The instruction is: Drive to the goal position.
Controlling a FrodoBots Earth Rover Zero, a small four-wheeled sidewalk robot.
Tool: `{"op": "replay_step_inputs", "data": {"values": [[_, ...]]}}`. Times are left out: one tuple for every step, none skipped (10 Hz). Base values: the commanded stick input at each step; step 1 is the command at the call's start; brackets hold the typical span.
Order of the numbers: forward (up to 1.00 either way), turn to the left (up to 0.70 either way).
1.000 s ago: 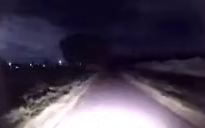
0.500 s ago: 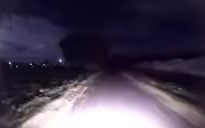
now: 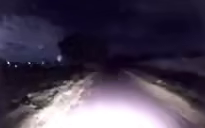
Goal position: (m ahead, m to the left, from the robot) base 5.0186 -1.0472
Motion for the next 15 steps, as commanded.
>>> {"op": "replay_step_inputs", "data": {"values": [[0.85,0.00],[0.85,0.00],[0.85,0.00],[0.85,0.00],[0.85,0.00],[0.85,0.00],[0.85,-0.02],[0.85,-0.05],[0.85,-0.07],[0.85,-0.10],[0.85,-0.13],[0.85,-0.12],[0.85,-0.09],[0.85,-0.05],[0.85,-0.02]]}}
